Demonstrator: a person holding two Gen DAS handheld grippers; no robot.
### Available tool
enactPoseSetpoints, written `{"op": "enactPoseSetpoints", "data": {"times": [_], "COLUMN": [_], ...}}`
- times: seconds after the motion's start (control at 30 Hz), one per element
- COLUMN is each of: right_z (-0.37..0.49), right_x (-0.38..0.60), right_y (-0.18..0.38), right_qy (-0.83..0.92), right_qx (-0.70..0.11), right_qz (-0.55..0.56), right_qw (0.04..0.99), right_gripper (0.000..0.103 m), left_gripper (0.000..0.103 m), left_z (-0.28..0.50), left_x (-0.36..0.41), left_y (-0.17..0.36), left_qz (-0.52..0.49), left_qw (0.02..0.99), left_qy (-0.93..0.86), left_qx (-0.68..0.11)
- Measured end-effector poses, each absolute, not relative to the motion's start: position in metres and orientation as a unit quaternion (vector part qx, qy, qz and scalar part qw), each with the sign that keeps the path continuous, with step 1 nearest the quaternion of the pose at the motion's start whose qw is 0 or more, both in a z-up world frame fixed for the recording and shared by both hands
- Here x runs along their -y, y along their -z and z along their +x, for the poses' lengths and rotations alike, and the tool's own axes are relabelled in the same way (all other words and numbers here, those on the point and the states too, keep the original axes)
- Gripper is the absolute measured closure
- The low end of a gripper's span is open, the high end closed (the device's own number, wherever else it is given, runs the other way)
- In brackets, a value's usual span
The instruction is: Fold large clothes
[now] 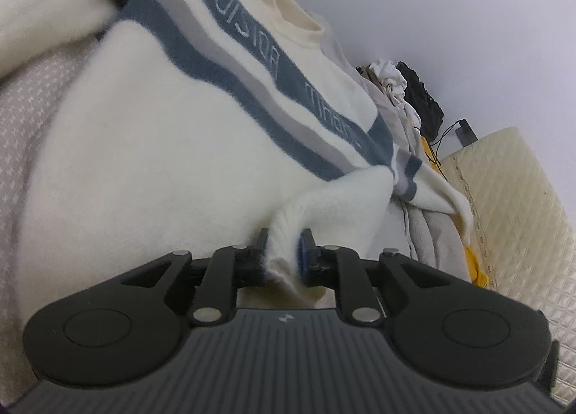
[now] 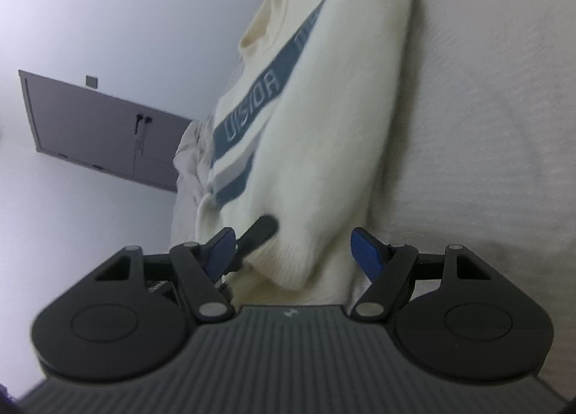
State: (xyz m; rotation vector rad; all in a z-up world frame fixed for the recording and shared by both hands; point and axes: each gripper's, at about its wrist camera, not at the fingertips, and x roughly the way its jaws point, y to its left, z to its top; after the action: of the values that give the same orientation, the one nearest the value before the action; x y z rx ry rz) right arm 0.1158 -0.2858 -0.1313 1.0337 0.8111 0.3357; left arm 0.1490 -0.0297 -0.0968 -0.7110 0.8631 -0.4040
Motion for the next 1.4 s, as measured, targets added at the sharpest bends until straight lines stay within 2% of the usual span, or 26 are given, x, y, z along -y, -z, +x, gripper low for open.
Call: {"op": "enactPoseSetpoints", "data": {"times": [0.07,0.1,0.2,0.37,0.47,0.57,0.7,0.77,0.8,0.9,1.23,1.4], "right_z": [0.123,0.124,0.122,0.111,0.102,0.098,0.102,0.104,0.105,0.098,0.038,0.025], "right_x": [0.279,0.278,0.283,0.291,0.291,0.292,0.290,0.287,0.283,0.275,0.303,0.319], "right_y": [0.135,0.138,0.139,0.119,0.106,0.101,0.109,0.111,0.110,0.098,0.010,0.011], "right_qy": [-0.163,-0.165,-0.182,-0.206,-0.200,-0.192,-0.172,-0.147,-0.127,-0.107,0.023,0.111], "right_qx": [-0.376,-0.372,-0.346,-0.272,-0.234,-0.231,-0.268,-0.294,-0.312,-0.328,-0.322,-0.370], "right_qz": [0.480,0.490,0.526,0.540,0.526,0.510,0.509,0.487,0.456,0.405,0.302,0.217], "right_qw": [0.776,0.771,0.755,0.769,0.793,0.806,0.800,0.809,0.824,0.846,0.897,0.897], "right_gripper": [0.035,0.035,0.038,0.042,0.054,0.055,0.057,0.074,0.088,0.094,0.097,0.097], "left_gripper": [0.077,0.069,0.053,0.039,0.036,0.035,0.027,0.026,0.026,0.026,0.026,0.025], "left_z": [0.147,0.146,0.145,0.138,0.133,0.128,0.118,0.115,0.113,0.107,0.085,0.081], "left_x": [0.028,0.027,0.023,0.013,0.008,0.003,-0.002,-0.005,-0.007,-0.010,-0.018,-0.017], "left_y": [0.096,0.094,0.091,0.077,0.071,0.067,0.061,0.058,0.057,0.052,0.041,0.037], "left_qz": [-0.337,-0.338,-0.350,-0.362,-0.356,-0.353,-0.343,-0.342,-0.340,-0.333,-0.322,-0.305], "left_qw": [0.827,0.828,0.827,0.831,0.836,0.838,0.844,0.844,0.846,0.852,0.867,0.871], "left_qy": [0.191,0.188,0.186,0.185,0.187,0.186,0.181,0.184,0.186,0.183,0.177,0.169], "left_qx": [-0.406,-0.405,-0.398,-0.379,-0.375,-0.373,-0.371,-0.369,-0.367,-0.361,-0.337,-0.346]}}
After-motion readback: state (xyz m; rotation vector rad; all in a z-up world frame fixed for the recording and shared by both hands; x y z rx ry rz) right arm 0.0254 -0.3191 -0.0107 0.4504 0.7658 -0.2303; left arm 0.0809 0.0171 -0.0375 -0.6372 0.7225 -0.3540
